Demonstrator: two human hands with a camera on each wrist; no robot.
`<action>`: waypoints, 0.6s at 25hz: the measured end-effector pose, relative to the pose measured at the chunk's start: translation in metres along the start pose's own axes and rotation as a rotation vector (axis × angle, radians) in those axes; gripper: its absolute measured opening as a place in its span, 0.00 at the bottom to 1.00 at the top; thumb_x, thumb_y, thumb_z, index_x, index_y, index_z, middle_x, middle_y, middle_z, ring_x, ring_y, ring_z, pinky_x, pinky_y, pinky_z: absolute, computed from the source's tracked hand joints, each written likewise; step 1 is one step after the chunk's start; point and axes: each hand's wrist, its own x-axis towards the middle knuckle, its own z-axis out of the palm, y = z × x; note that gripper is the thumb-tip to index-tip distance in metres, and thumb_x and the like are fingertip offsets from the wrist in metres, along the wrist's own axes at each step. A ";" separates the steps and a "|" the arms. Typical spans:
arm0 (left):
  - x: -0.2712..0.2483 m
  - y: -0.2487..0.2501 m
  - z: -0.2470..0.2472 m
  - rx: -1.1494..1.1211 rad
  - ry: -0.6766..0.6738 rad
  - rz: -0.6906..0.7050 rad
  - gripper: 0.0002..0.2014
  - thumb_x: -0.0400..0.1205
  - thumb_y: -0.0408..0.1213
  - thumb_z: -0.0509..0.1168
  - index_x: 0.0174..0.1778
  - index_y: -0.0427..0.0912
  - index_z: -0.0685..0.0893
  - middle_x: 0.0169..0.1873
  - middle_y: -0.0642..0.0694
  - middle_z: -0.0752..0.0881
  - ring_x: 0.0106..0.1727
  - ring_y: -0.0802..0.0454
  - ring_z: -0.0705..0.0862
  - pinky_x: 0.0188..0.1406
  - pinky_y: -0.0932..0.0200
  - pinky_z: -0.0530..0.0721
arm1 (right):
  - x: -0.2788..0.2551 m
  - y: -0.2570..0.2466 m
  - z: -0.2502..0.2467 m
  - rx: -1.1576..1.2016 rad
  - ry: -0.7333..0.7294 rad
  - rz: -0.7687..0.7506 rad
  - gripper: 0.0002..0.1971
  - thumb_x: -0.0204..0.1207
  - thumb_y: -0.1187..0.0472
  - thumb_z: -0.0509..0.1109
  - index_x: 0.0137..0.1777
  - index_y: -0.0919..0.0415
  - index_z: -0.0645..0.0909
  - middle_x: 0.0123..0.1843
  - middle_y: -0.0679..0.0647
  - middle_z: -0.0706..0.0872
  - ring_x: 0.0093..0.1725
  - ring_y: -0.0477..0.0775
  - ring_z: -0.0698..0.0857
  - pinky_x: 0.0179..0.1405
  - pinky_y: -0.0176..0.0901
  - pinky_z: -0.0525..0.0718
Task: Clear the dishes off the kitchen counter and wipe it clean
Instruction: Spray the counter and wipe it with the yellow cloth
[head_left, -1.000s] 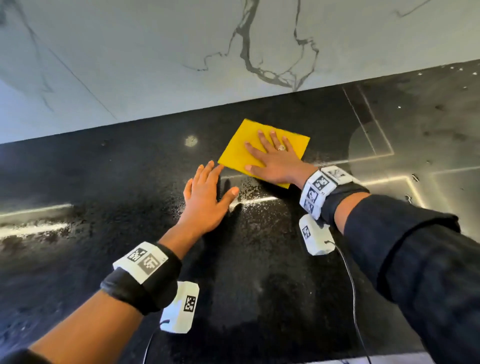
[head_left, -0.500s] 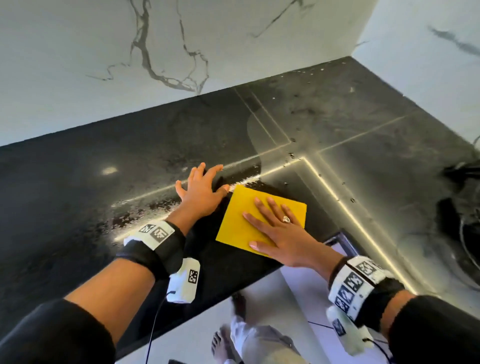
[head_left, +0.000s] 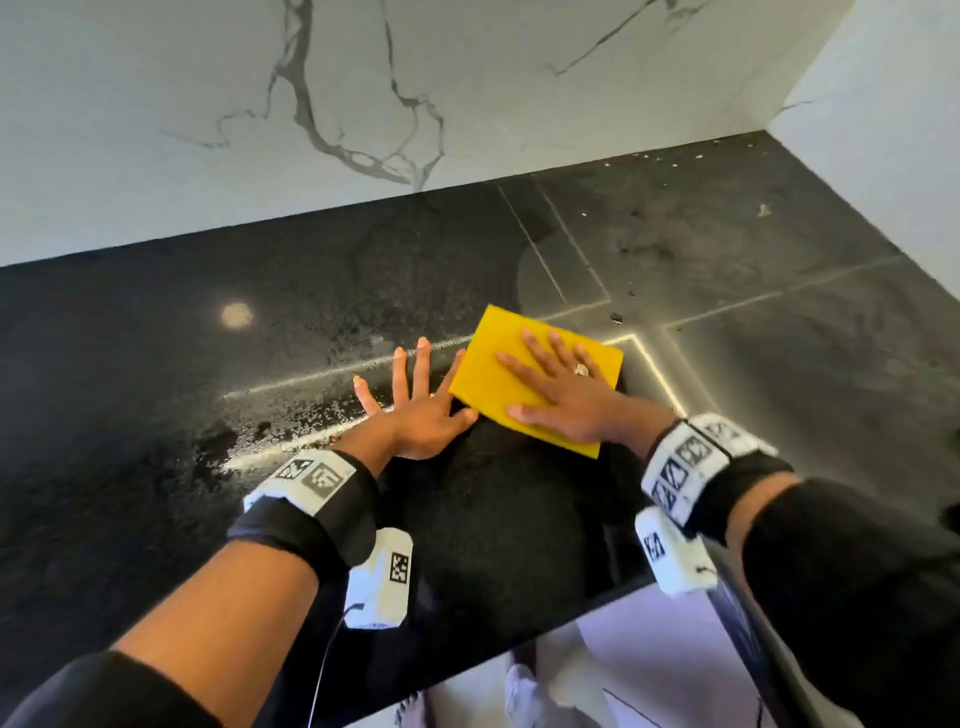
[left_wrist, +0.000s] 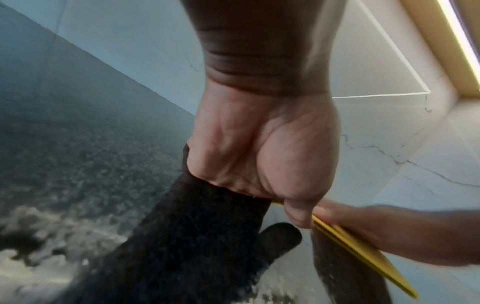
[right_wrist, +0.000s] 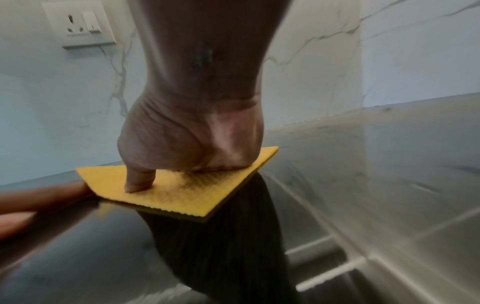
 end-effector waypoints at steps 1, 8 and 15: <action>0.000 -0.001 0.000 -0.002 -0.009 -0.001 0.37 0.84 0.67 0.47 0.81 0.68 0.30 0.77 0.51 0.17 0.78 0.44 0.18 0.69 0.18 0.27 | 0.028 0.007 -0.017 -0.008 -0.005 0.003 0.35 0.82 0.34 0.53 0.82 0.31 0.36 0.86 0.44 0.29 0.84 0.55 0.29 0.83 0.60 0.34; 0.003 0.001 -0.003 -0.105 -0.066 -0.041 0.36 0.75 0.74 0.37 0.73 0.77 0.22 0.72 0.60 0.12 0.72 0.50 0.11 0.68 0.26 0.18 | 0.199 0.035 -0.109 -0.040 -0.021 -0.051 0.36 0.81 0.31 0.51 0.83 0.33 0.37 0.86 0.45 0.30 0.85 0.57 0.31 0.82 0.62 0.35; 0.001 0.003 -0.013 -0.088 -0.139 -0.072 0.41 0.75 0.75 0.47 0.72 0.77 0.22 0.71 0.59 0.12 0.73 0.48 0.13 0.70 0.29 0.20 | 0.222 0.024 -0.119 -0.058 0.064 -0.035 0.35 0.82 0.32 0.48 0.85 0.36 0.39 0.87 0.49 0.33 0.86 0.61 0.34 0.82 0.63 0.36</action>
